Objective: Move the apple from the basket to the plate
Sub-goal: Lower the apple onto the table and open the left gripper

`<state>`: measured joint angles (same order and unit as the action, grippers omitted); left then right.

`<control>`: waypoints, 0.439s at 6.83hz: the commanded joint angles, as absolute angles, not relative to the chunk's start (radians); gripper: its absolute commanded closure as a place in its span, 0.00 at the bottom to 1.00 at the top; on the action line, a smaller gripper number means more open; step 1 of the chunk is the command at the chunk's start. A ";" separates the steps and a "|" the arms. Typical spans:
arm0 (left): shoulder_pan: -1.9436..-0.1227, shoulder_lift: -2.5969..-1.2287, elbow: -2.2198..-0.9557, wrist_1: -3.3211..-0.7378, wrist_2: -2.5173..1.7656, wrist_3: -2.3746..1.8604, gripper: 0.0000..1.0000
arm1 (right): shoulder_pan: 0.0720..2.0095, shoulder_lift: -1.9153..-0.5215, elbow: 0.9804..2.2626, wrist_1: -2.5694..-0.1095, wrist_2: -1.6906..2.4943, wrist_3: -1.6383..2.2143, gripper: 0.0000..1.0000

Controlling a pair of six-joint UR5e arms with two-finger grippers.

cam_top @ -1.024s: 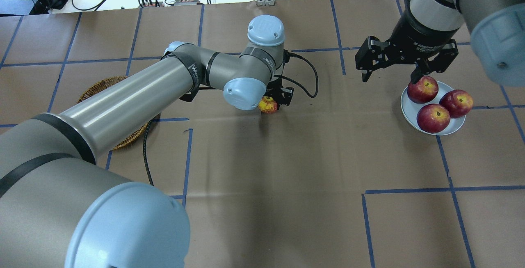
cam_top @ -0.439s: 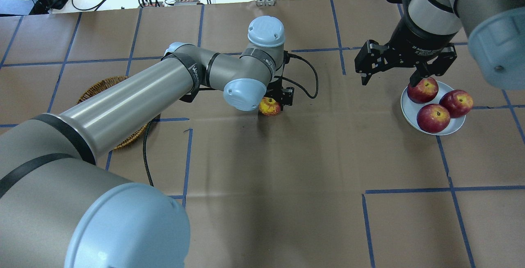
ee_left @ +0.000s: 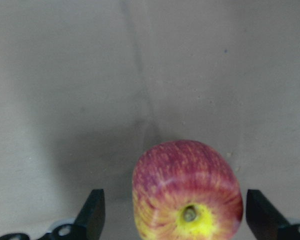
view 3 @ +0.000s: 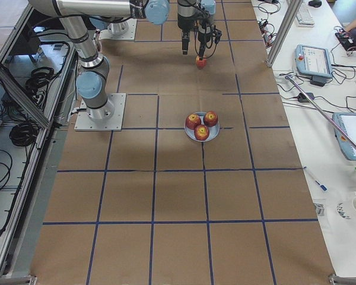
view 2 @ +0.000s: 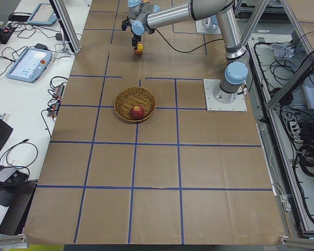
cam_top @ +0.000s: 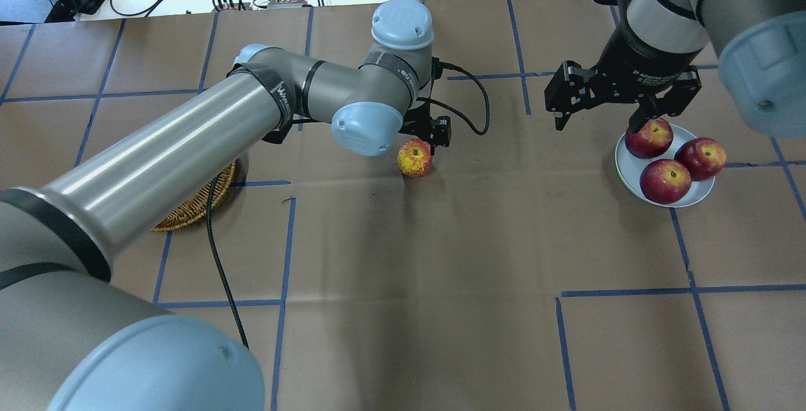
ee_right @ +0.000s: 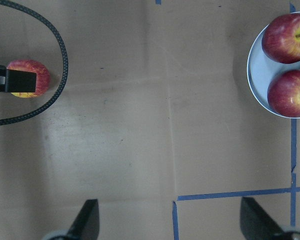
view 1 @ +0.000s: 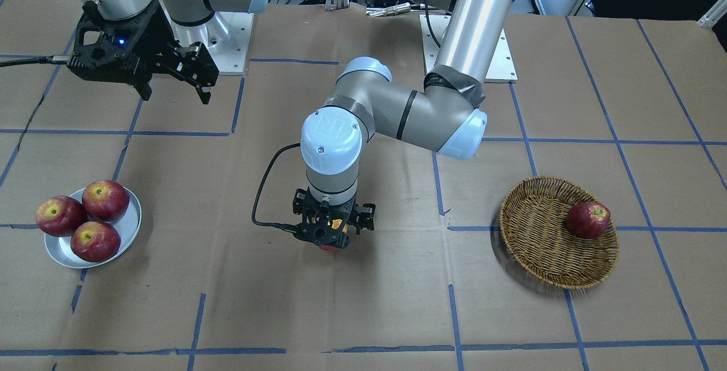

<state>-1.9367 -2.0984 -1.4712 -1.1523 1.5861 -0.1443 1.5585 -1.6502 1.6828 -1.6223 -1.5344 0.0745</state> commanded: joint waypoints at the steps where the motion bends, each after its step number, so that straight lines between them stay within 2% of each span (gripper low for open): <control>1: -1.864 -1.920 -1.442 -1.382 1.586 -0.126 0.01 | 1.557 -1.651 1.675 -1.626 -1.536 0.078 0.00; 3: -1.710 -1.724 -1.448 -1.608 1.586 0.051 0.01 | 1.559 -1.649 1.675 -1.632 -1.537 0.083 0.00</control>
